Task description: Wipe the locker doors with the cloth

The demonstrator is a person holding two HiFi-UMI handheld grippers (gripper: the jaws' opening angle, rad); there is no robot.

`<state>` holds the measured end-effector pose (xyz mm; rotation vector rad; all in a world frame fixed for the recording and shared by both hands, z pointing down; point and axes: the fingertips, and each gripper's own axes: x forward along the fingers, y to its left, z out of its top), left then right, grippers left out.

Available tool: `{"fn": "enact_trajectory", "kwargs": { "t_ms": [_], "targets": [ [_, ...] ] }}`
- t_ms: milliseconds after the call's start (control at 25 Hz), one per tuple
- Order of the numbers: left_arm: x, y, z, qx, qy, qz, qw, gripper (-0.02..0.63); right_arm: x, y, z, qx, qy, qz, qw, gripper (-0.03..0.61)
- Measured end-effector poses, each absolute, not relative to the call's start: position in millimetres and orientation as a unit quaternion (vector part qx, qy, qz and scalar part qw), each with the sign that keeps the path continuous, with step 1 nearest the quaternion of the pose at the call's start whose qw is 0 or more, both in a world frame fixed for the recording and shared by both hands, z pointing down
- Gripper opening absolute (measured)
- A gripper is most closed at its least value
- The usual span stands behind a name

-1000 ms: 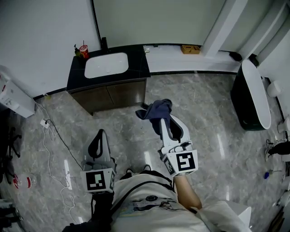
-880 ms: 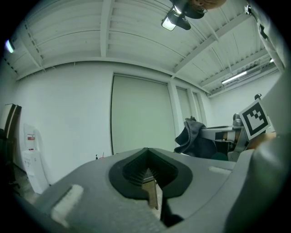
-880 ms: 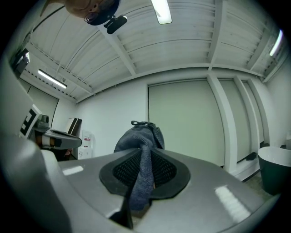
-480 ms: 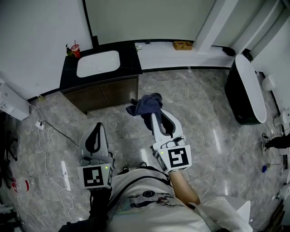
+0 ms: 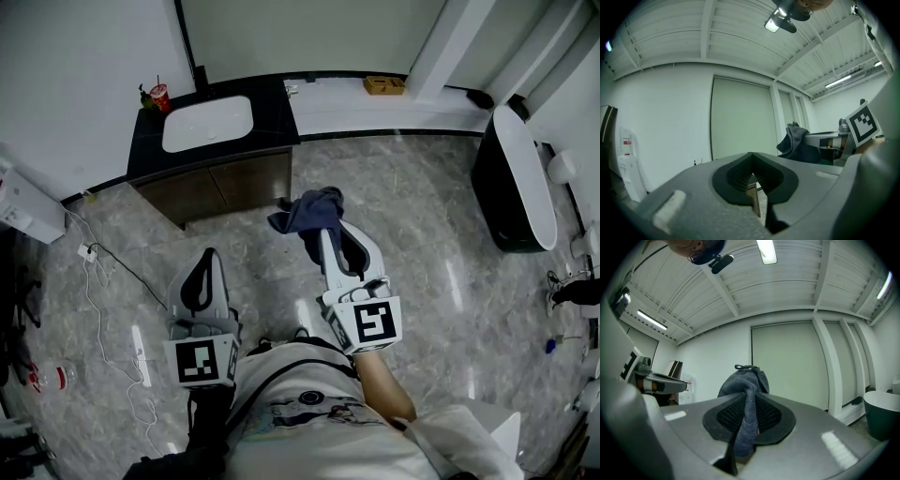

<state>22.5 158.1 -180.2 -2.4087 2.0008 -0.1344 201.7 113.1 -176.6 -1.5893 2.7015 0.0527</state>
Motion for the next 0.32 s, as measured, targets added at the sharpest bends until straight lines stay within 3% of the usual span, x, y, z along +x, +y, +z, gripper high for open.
{"fn": "enact_trajectory", "kwargs": {
  "t_ms": [320],
  "targets": [
    [19.1,160.6,-179.2,-0.764,0.644,-0.044,0.003,0.002,198.4,116.0,-180.5,-0.505,0.863,0.017,0.001,0.055]
  ]
}}
